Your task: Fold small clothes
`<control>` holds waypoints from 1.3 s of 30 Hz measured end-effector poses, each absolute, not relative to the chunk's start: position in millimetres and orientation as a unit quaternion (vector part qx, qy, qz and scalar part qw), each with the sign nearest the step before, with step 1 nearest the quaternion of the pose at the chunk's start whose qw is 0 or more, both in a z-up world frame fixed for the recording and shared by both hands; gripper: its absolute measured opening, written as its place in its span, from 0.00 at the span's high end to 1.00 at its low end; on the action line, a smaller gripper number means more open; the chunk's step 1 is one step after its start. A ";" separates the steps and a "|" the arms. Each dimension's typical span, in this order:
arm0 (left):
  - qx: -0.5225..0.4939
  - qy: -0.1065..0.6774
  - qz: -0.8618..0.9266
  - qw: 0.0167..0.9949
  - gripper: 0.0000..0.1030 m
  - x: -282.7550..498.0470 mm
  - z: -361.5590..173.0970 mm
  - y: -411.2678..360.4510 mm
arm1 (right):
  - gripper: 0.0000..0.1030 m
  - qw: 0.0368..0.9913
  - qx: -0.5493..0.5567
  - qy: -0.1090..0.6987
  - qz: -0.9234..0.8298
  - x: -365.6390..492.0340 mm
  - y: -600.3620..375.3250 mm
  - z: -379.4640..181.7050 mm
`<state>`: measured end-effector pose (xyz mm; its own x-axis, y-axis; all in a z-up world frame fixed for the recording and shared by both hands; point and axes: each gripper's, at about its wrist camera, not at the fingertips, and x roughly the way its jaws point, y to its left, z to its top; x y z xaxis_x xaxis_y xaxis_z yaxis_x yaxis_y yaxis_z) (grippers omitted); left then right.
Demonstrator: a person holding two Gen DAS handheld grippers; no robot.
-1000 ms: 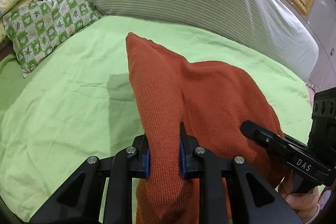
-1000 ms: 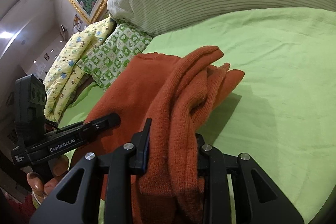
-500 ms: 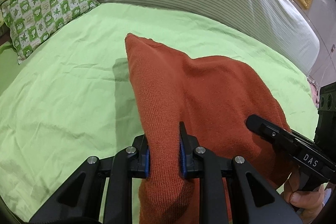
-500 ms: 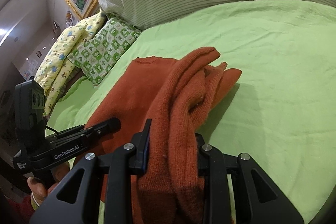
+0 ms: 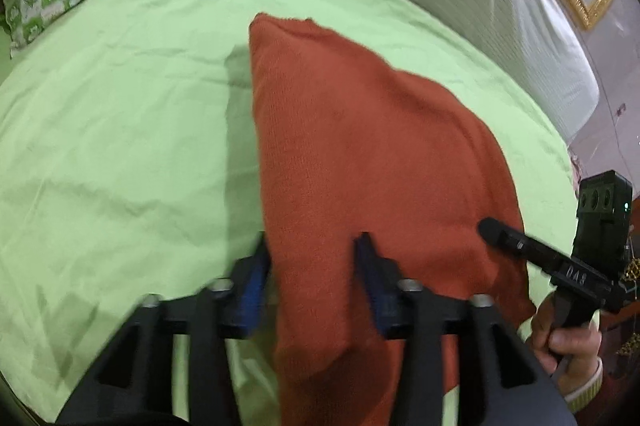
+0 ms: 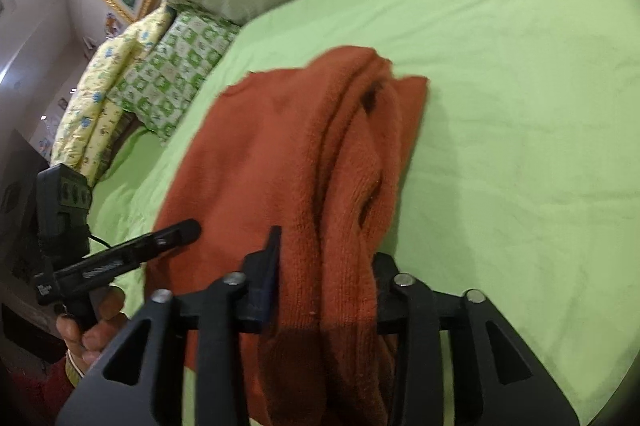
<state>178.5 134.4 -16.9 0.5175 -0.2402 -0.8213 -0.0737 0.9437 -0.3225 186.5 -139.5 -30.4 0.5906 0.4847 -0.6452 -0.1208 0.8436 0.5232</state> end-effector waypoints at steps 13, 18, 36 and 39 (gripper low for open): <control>-0.191 0.457 -0.005 0.869 0.40 213.4 20.9 178.4 | 0.44 0.907 0.179 0.361 0.125 221.9 -150.5 17.3; -0.183 0.446 -0.030 0.876 0.39 235.1 30.3 158.9 | 0.44 0.912 0.158 0.335 0.178 233.1 -116.1 34.5; -0.124 0.481 0.012 0.868 0.35 237.3 11.1 150.6 | 0.52 0.904 0.164 0.384 0.093 238.4 -151.3 12.2; -0.110 0.461 0.008 0.881 0.35 191.3 23.7 140.0 | 0.52 0.915 0.146 0.356 0.120 188.7 -135.2 23.0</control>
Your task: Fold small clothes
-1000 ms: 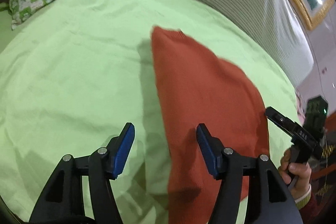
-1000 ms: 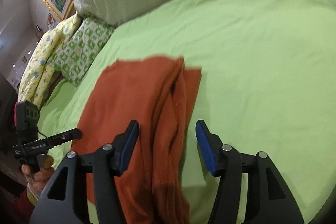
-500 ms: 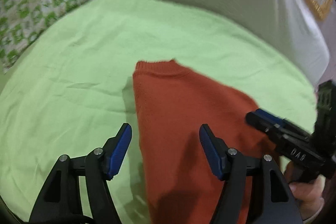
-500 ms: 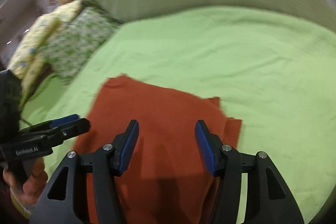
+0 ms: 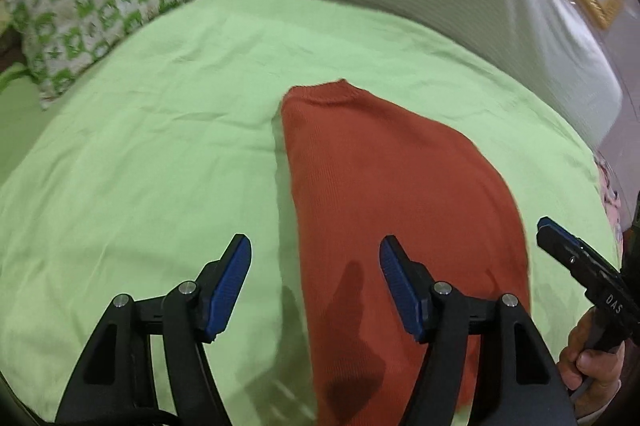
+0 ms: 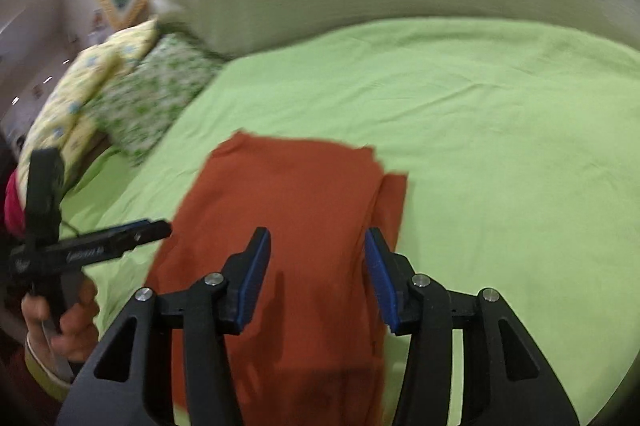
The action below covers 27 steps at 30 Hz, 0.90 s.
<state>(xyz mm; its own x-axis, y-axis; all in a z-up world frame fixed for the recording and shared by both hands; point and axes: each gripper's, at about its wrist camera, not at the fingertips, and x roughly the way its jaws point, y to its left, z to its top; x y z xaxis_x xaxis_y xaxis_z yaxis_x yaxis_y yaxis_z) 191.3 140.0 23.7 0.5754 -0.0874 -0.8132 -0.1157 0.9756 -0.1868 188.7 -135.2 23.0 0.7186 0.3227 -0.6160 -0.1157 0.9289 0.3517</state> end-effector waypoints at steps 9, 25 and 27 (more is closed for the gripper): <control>-0.044 0.476 -0.028 0.878 0.33 118.1 -2.1 87.7 | 0.66 0.908 0.103 0.376 0.151 129.0 -101.5 -8.9; -0.111 0.480 -0.029 0.870 0.28 96.1 -2.1 108.4 | 1.00 0.926 0.099 0.356 0.072 94.6 -126.4 -8.8; -0.109 0.465 -0.025 0.878 0.28 95.3 11.4 106.7 | 0.97 0.938 0.079 0.322 0.102 83.7 -110.9 13.4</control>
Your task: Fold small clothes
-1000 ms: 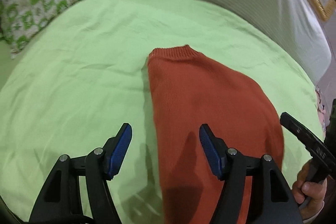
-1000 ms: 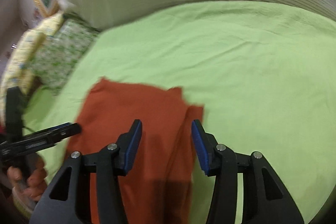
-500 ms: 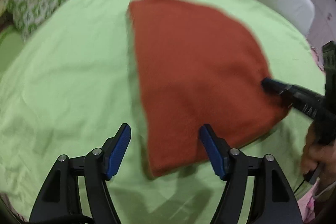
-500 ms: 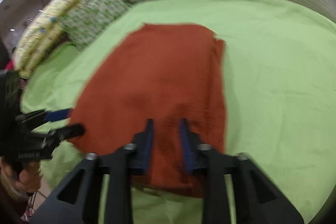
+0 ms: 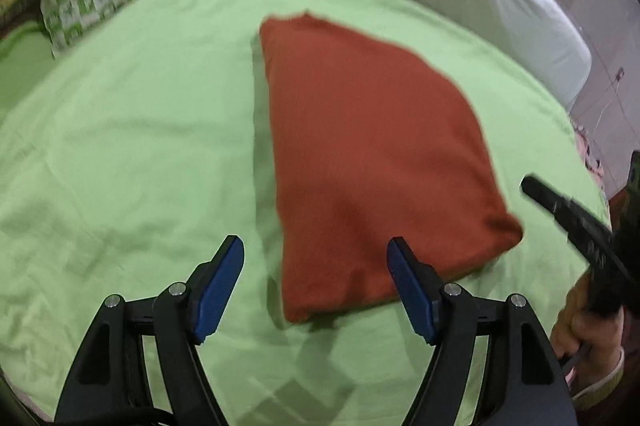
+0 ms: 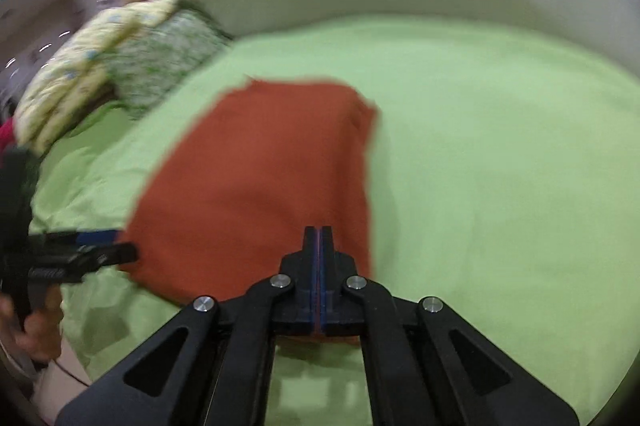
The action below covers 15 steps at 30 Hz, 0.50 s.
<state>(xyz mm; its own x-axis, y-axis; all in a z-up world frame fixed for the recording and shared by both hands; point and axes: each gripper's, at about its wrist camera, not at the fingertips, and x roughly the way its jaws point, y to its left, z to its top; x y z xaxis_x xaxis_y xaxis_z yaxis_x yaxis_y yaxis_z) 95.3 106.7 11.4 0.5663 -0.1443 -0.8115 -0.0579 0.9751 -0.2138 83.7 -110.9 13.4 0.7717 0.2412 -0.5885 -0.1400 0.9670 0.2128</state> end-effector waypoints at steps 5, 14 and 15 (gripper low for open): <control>-0.073 0.478 -0.001 0.875 0.24 101.6 2.7 100.6 | 0.97 0.918 0.085 0.361 0.138 94.3 -92.3 -0.1; -0.044 0.486 0.049 0.872 0.19 86.9 -26.0 94.0 | 0.97 0.900 0.132 0.404 0.099 80.6 -125.7 -31.3; -0.039 0.484 0.054 0.872 0.19 85.0 -24.7 92.2 | 0.97 0.903 0.125 0.401 0.096 80.1 -121.1 -28.2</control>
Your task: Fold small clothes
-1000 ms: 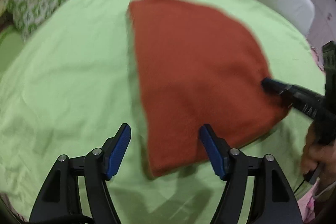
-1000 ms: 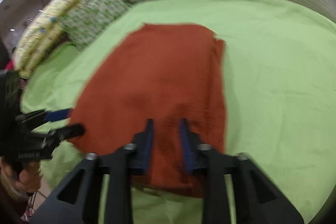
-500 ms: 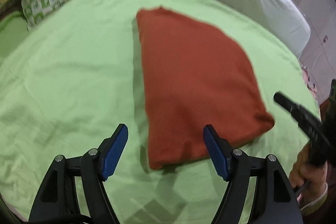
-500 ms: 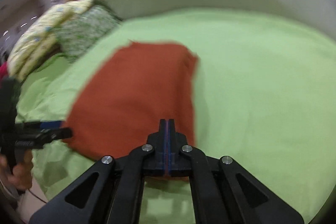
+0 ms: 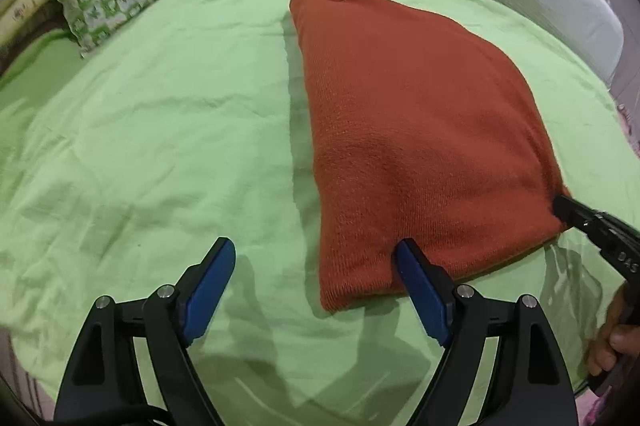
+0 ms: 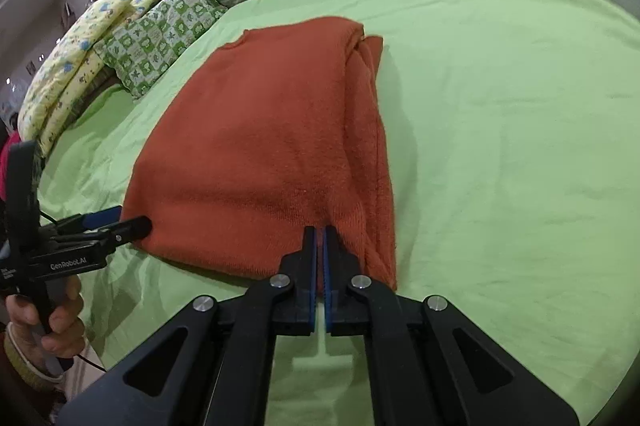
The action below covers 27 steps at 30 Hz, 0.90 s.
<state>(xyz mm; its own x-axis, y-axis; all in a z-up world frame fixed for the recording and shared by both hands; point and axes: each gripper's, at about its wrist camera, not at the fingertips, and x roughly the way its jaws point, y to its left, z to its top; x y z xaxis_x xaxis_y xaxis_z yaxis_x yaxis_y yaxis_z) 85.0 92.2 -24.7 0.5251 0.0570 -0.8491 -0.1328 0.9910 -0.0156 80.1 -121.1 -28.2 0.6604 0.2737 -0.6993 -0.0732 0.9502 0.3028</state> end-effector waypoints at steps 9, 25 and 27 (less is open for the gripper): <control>-0.038 0.492 0.072 0.867 0.18 68.8 -22.6 85.9 | 0.93 0.912 0.102 0.388 0.081 63.7 -113.4 -17.1; -0.029 0.440 0.100 0.892 0.17 42.5 12.1 78.7 | 0.34 0.938 0.103 0.318 0.094 33.5 -96.8 7.1; -0.026 0.433 0.100 0.895 0.17 41.6 14.8 77.2 | 0.34 0.937 0.102 0.320 0.096 34.0 -95.8 5.1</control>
<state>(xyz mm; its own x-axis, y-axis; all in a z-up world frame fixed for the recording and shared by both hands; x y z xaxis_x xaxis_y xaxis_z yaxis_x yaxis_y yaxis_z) 41.6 77.2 14.8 0.6045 0.1560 -0.7812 -0.2017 0.9787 0.0394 34.0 -95.8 5.1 0.7767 0.2444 -0.5805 -0.1138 0.9609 0.2524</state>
